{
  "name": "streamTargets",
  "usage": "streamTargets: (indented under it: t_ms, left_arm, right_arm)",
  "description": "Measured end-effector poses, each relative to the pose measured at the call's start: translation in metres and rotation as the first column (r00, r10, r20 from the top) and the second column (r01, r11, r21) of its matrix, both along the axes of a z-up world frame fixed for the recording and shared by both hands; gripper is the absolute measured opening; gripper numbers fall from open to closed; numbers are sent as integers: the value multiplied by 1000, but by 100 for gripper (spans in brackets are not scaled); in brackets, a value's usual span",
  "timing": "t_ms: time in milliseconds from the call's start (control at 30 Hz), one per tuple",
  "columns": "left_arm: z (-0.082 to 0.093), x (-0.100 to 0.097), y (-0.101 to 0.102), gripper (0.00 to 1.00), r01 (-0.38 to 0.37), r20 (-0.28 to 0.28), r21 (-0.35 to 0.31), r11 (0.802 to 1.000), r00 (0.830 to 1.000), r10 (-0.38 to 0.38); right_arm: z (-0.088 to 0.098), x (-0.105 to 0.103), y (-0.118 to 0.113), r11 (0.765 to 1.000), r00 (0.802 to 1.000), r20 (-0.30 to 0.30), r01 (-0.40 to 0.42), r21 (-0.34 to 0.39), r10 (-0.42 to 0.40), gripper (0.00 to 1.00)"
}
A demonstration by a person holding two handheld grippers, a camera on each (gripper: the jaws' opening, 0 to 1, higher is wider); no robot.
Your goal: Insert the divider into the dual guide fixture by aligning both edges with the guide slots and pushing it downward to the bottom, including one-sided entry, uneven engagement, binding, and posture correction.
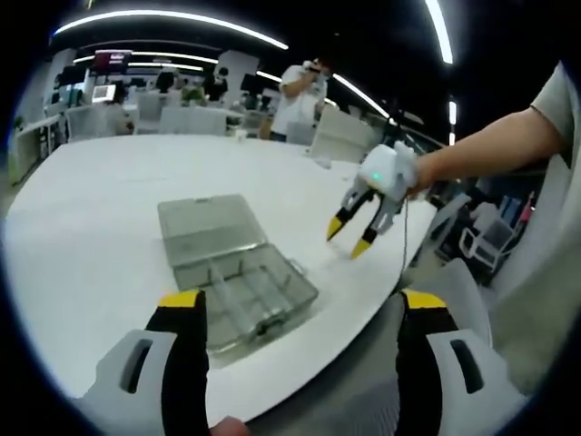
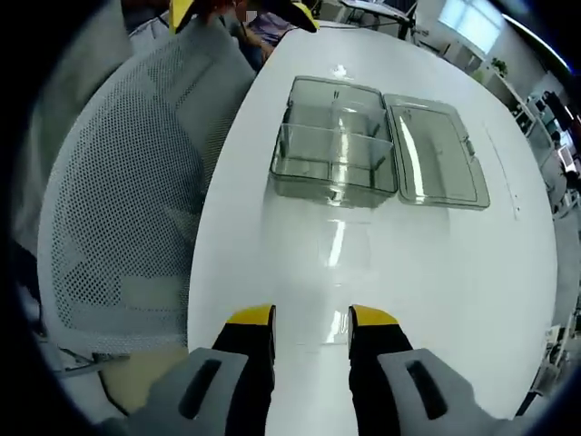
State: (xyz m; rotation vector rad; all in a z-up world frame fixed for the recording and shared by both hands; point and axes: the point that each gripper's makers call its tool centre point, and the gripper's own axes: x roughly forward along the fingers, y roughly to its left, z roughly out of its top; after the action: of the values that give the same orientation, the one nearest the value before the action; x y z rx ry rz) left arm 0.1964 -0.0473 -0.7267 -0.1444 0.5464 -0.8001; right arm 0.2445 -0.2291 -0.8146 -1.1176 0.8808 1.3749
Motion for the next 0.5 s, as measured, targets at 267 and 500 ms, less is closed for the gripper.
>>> streamTargets:
  t_ms: [267,500]
  left_arm:
    - [-3,-1,-7,77,27,-23,-20,999,999,-28]
    - [-3,0,-19,71,54,-55,-50,997,997,-56]
  right_arm:
    - [13,-9,22,1000,1000,20,-20,18,20,26]
    - [22,-14,47,998,998,43,-42,40,40,26]
